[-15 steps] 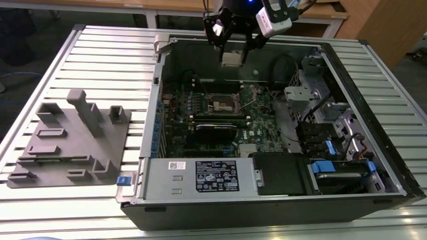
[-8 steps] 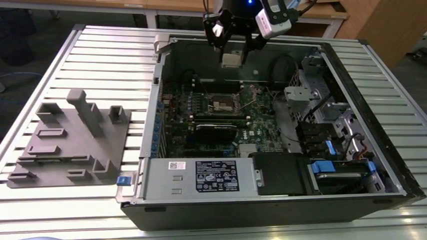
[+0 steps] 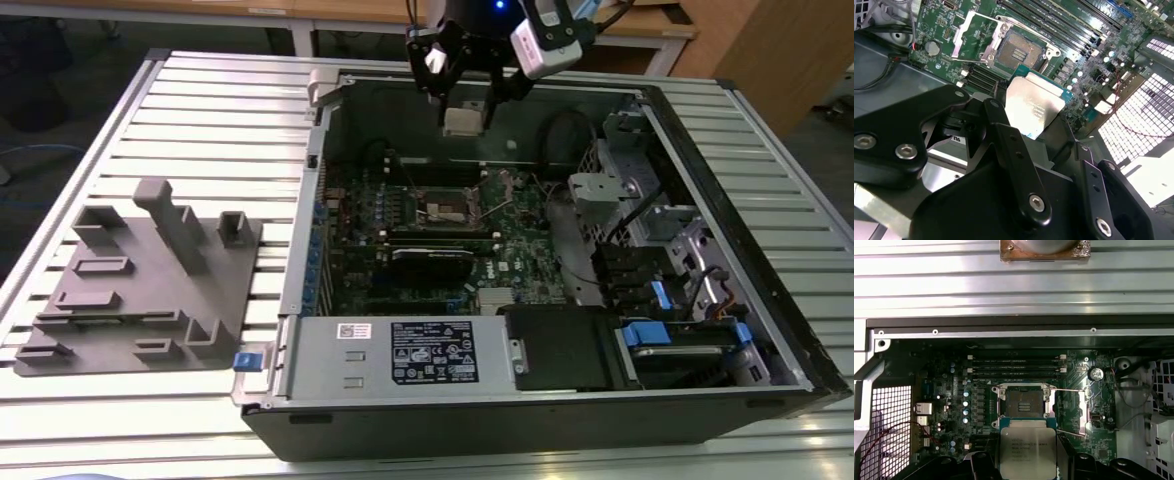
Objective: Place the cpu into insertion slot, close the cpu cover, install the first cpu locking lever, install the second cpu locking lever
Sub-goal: 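Place the cpu into insertion slot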
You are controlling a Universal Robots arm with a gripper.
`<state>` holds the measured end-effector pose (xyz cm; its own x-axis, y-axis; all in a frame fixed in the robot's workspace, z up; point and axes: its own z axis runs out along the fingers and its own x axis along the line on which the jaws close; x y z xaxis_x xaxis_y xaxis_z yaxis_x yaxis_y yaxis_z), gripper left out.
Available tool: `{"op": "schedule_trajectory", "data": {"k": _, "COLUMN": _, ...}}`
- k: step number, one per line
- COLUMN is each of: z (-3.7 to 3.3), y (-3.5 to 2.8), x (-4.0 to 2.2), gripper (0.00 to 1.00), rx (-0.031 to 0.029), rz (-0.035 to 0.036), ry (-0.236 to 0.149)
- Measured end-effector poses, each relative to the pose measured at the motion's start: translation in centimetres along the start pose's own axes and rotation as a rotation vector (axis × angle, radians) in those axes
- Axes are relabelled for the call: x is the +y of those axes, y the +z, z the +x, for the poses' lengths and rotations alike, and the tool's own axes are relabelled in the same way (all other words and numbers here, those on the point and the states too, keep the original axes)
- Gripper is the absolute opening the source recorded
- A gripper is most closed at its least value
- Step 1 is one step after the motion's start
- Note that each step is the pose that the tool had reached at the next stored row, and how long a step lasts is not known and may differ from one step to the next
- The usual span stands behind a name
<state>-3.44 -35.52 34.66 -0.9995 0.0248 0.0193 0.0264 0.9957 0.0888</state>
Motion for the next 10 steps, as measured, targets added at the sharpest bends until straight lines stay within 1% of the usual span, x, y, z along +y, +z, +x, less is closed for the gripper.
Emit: {"op": "schedule_trajectory", "data": {"k": 10, "z": -0.01, "y": 0.16, "x": -0.01, "gripper": 0.54, "rx": -0.0002, "rz": -0.0003, "ry": 0.000}}
